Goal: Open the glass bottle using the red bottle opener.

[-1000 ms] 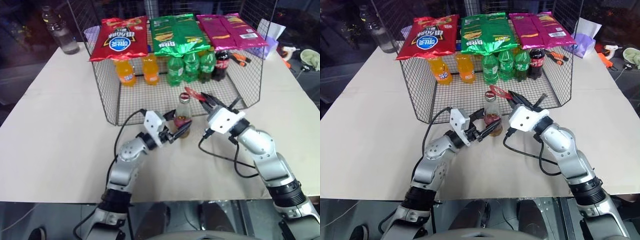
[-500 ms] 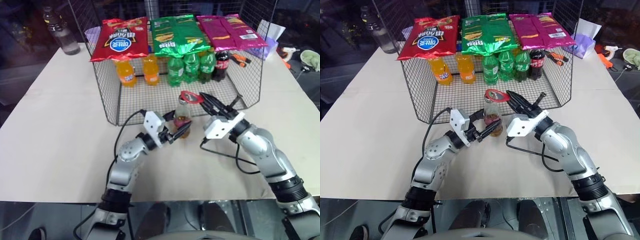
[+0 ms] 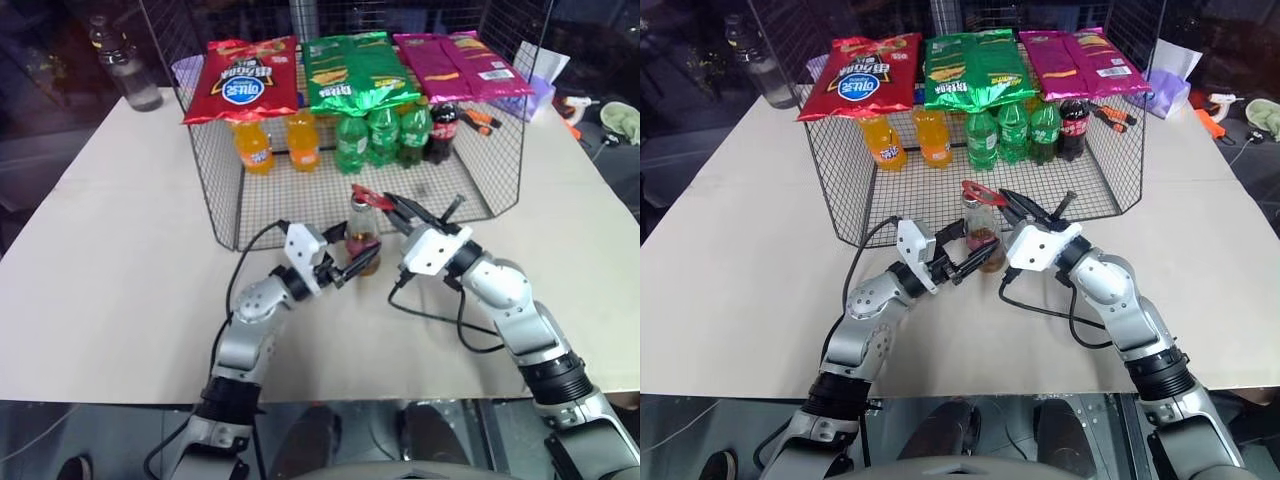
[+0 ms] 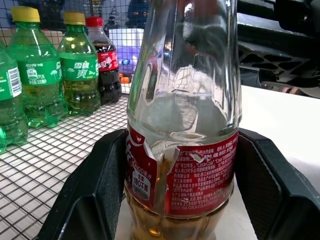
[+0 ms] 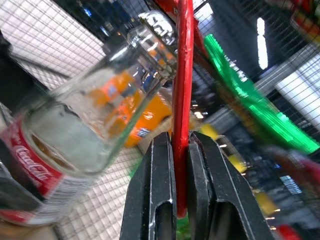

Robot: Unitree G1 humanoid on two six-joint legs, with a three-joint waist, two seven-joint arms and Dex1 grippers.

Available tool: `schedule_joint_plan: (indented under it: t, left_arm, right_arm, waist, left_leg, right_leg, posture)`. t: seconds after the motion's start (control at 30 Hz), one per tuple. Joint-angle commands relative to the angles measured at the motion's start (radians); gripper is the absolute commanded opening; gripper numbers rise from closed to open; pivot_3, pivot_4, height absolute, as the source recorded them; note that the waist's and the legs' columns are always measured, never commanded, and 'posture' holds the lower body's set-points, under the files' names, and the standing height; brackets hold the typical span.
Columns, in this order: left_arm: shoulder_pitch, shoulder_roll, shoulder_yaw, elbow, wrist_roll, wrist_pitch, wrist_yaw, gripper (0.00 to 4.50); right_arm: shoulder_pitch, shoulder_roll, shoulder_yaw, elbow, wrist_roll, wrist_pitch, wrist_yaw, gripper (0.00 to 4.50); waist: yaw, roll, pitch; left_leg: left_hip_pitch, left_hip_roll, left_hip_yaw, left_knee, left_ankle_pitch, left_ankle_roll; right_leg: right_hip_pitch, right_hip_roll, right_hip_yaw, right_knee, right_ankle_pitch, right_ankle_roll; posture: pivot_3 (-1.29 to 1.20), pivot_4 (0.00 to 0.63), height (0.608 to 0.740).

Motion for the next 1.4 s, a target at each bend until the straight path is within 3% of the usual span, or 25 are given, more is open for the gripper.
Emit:
schedule_joint_plan:
  t: [0.03, 0.3, 0.8, 0.93, 1.4]
  left_arm:
    - [-0.014, -0.007, -0.029, -0.005, 0.011, 0.011, -0.001, 2.58]
    - [-0.021, -0.001, -0.032, -0.011, 0.012, 0.024, 0.0, 2.58]
    - [-0.022, 0.005, -0.027, -0.02, -0.002, 0.031, -0.01, 2.58]
    - [-0.02, 0.007, -0.029, -0.025, -0.009, 0.036, -0.019, 4.4]
    - [-0.092, -0.022, 0.011, -0.112, -0.022, 0.032, 0.052, 4.4]
  right_arm:
    - [-0.016, -0.02, 0.02, 0.016, -0.098, -0.045, -0.048, 0.0]
    - [-0.028, -0.041, 0.002, 0.038, -0.148, -0.072, -0.111, 0.0]
    - [-0.026, -0.024, 0.005, 0.053, -0.087, -0.068, -0.092, 0.0]
    - [-0.027, -0.024, 0.003, 0.052, -0.085, -0.067, -0.09, 0.0]
    - [-0.018, -0.026, -0.003, 0.059, -0.078, -0.063, -0.091, 0.0]
  waist:
    - [0.0, 0.0, 0.0]
    - [0.0, 0.0, 0.0]
    - [0.0, 0.0, 0.0]
    - [-0.001, 0.0, 0.0]
    - [-0.005, 0.0, 0.0]
  left_leg:
    - [0.0, 0.0, 0.0, 0.0, 0.0, 0.0]
    - [0.0, 0.0, 0.001, 0.0, 0.0, 0.0]
    - [0.0, 0.0, 0.0, 0.0, 0.0, 0.0]
    - [0.0, 0.0, 0.0, 0.0, 0.0, 0.0]
    - [-0.001, 0.0, 0.0, -0.001, 0.0, 0.0]
  right_leg:
    - [0.0, 0.0, 0.0, 0.0, 0.0, 0.0]
    - [0.0, 0.0, 0.001, 0.001, 0.0, 0.0]
    - [0.0, 0.0, 0.001, 0.001, 0.0, 0.0]
    - [0.0, 0.0, 0.001, 0.001, 0.0, 0.0]
    - [0.0, 0.0, 0.001, 0.0, 0.0, 0.0]
  posture:
    - [0.0, 0.15, 0.74]
    - [0.0, 0.15, 0.74]
    - [0.0, 0.15, 0.74]
    - [0.0, 0.15, 0.74]
    - [0.0, 0.15, 0.74]
